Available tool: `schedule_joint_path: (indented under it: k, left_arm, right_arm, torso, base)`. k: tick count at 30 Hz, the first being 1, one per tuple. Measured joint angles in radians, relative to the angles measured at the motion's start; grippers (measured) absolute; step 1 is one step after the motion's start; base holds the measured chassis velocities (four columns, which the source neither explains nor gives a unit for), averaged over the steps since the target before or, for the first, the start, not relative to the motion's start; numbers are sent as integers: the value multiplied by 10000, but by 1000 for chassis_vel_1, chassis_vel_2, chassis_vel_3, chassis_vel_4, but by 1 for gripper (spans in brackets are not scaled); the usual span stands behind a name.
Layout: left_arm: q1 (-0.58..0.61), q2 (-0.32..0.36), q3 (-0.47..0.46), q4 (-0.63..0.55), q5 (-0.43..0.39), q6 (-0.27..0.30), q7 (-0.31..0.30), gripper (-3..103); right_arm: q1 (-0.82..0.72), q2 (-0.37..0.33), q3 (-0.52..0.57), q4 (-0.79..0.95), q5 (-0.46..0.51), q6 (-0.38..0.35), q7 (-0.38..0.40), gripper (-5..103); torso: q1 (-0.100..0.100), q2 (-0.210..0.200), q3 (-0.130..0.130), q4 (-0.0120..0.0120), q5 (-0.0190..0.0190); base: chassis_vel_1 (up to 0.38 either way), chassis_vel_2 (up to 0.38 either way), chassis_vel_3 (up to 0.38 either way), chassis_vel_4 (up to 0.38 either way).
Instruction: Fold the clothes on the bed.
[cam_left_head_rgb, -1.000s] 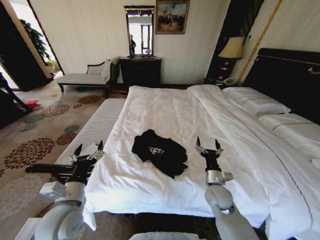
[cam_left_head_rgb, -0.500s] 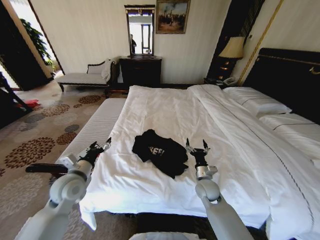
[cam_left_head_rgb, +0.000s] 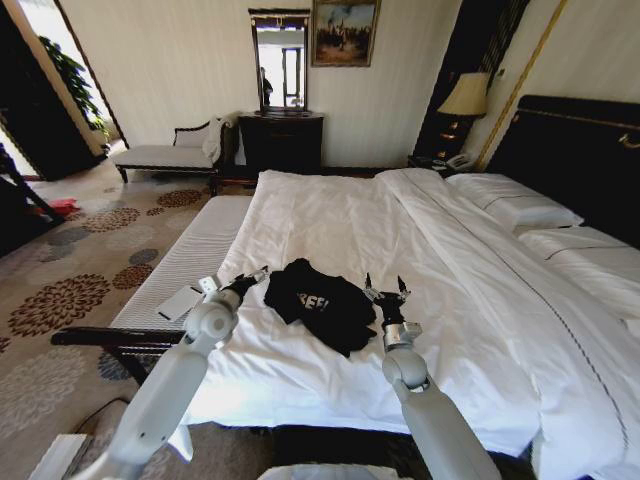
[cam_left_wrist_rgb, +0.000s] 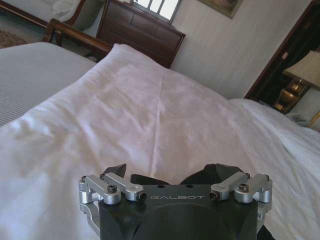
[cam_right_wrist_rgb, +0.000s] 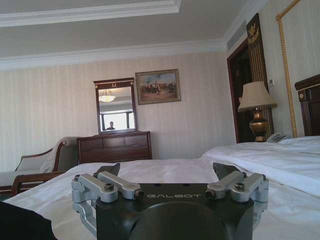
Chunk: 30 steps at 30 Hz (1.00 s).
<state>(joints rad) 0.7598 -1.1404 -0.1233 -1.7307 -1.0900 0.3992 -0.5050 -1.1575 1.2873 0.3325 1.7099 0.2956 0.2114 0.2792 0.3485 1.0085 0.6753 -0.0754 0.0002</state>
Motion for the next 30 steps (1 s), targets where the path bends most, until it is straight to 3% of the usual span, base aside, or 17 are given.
schedule_joint_path:
  k: [3, 5, 6, 10, 20, 28, 30]
  left_arm:
    - [-651, -387, 515, 574, -14, 258, -440, 100]
    - [-1203, -801, 883, 1015, -109, 750, -1200, 100]
    - [-1203, -801, 883, 1015, -109, 750, -1200, 100]
    - [-1949, -1555, 1309, 1574, -283, 1447, -2222, 100]
    - [-2608, -2706, 1699, 2573, 211, 1930, -3158, 100]
    - [-2638, -2896, 1600, 2727, -85, 2198, -3761, 101]
    - [-2661, -2940, 1538, 2761, -155, 2193, -3856, 97]
  right_arm:
    - [28, 70, -56, -168, -133, 51, 1, 100]
    - [50, 127, -70, -236, -180, 64, 3, 100]
    - [50, 127, -70, -236, -180, 64, 3, 100]
    - [27, 154, 10, -314, -242, 81, 22, 100]
    - [-72, 180, 93, -367, -325, 116, 44, 100]
    - [-85, 192, 57, -368, -426, 119, 55, 100]
    - [-101, 196, 51, -366, -447, 119, 58, 100]
  torso:
    - [0, 0, -1, 2, 1]
    - [0, 0, -1, 3, 1]
    - [0, 0, -1, 3, 1]
    - [-1, 0, -2, 3, 2]
    - [-2, 2, -2, 2, -1]
    - [-2, 2, -2, 3, -1]
    - [-2, 2, -2, 4, -1]
  base:
    - [0, 0, 0, 0]
    - [0, 0, 0, 0]
    - [0, 0, 0, 0]
    - [0, 0, 0, 0]
    - [0, 0, 0, 0]
    - [0, 0, 0, 0]
    - [0, 0, 0, 0]
